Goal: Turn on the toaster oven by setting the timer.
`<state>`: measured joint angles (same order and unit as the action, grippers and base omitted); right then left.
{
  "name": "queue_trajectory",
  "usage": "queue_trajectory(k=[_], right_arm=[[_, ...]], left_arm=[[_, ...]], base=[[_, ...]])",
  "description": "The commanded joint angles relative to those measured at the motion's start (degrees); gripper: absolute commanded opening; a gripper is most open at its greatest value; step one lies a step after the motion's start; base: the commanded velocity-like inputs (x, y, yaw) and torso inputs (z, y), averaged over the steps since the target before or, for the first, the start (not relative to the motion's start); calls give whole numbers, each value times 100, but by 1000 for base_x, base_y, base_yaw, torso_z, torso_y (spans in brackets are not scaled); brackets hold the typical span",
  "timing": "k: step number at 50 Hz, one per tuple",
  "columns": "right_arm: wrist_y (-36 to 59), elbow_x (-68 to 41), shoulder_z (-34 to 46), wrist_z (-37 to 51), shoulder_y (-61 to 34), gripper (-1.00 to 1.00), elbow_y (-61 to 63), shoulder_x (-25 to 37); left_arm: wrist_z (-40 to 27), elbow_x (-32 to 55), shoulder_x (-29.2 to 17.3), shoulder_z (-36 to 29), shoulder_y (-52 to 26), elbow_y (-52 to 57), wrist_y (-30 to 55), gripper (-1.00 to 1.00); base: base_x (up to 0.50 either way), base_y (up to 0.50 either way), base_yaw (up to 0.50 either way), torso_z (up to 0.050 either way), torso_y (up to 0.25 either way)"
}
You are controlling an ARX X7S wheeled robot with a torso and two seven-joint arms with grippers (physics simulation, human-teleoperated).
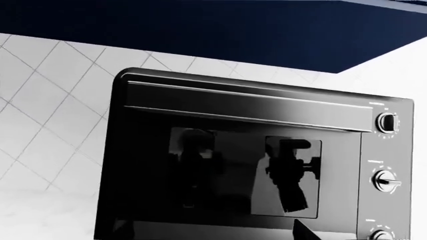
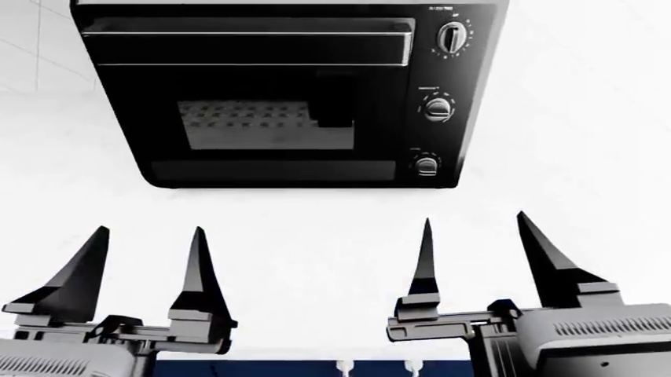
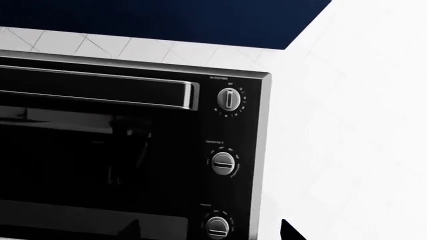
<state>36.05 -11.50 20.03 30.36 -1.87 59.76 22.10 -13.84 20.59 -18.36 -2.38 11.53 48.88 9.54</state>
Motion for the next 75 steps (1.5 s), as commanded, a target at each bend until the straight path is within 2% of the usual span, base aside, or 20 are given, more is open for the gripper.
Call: queue_trajectory(k=[1, 18, 25, 28, 35, 40, 47, 53, 57, 75], right_arm=[[-301, -925, 577, 1316, -429, 100, 16, 972], [-618, -1384, 887, 1942, -676, 100, -24, 1484], [-640, -1709, 1172, 2545, -1015, 100, 15, 1873], [-822, -2160, 1575, 3183, -1488, 100, 21, 2330], [-1478, -3088, 3483, 4691, -3411, 100, 22, 3338], [-1698, -3738, 4711, 5325, -4768, 100, 21, 3533], [-2139, -5030, 5461, 5682, -6128, 100, 21, 3680], [-2248, -6047, 5468, 5869, -6757, 100, -38, 3763], [-2044, -6631, 5021, 5946, -6768, 100, -191, 3731], [-2343, -8005, 4663, 5442, -7314, 100, -463, 3639]], left_arm=[[-41, 56, -50, 14, 46, 37, -47, 100], [-83, 80, -108, -27, 124, 80, -122, 100], [-94, 97, -136, -35, 139, 76, -152, 100], [-95, 90, -140, -38, 136, 66, -157, 100], [-85, 140, -165, -10, 155, 28, -233, 100], [-97, 139, -183, -15, 163, 27, -252, 100], [-88, 117, -198, -38, 203, 3, -312, 100], [-95, 142, -220, -31, 222, 5, -333, 100], [-98, 153, -226, -33, 220, -5, -352, 100], [-135, 134, -274, -69, 225, -4, -372, 100]], base=[[500, 0, 0, 0, 0], [500, 0, 0, 0, 1], [11, 0, 0, 0, 1], [0, 0, 0, 0, 0], [0, 0, 0, 0, 0], [0, 0, 0, 0, 0], [0, 0, 0, 0, 0], [0, 0, 0, 0, 0], [0, 0, 0, 0, 0], [0, 0, 0, 0, 0]])
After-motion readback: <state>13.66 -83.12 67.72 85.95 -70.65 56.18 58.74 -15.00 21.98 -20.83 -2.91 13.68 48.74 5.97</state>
